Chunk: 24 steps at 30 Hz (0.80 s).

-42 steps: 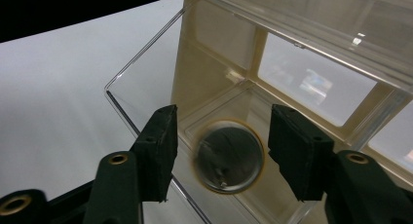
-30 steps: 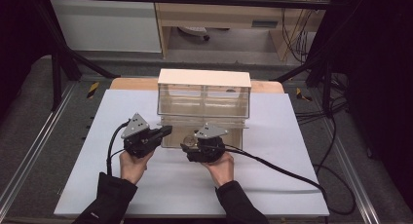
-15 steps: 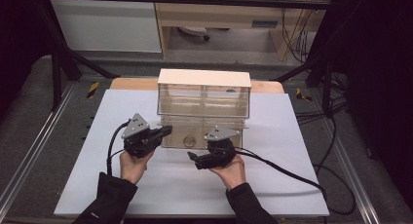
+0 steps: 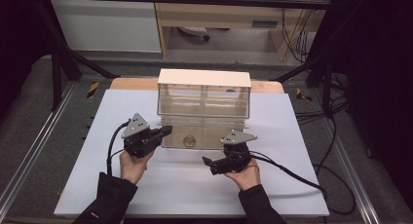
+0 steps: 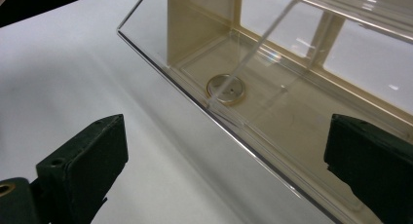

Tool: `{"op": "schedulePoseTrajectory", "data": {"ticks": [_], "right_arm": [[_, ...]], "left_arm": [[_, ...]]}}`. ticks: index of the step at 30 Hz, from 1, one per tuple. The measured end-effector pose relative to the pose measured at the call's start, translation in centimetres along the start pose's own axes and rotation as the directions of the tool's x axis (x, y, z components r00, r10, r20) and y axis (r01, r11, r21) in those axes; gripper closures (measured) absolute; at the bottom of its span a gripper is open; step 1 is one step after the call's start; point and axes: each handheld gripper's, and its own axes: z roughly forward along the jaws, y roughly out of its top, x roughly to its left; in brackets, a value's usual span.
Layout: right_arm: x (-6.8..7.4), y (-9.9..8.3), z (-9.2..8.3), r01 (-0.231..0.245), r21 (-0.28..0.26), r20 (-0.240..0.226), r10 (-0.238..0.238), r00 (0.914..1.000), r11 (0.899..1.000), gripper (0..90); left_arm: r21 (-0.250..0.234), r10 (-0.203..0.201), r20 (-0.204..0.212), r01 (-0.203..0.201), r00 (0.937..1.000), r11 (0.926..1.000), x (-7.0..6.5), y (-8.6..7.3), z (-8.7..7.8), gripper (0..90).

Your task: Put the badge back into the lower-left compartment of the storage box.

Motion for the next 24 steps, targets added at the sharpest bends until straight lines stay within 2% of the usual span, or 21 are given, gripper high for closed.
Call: {"op": "schedulePoseTrajectory", "data": {"ticks": [13,24], "right_arm": [[-2.3,-2.3,-2.4,-0.049,0.012,0.029,0.049,0.9984,0.999,0.8],[-4.0,-4.0,-4.0,-0.069,0.009,0.056,0.068,0.9961,0.998,0.9]], "left_arm": [[0.002,-0.001,0.002,0.001,1.0,1.0,0.0,0.0,0.0,89.5],[0.002,0.0,0.004,0.0,1.0,1.0,0.0,0.0,0.0,89.5]]}}
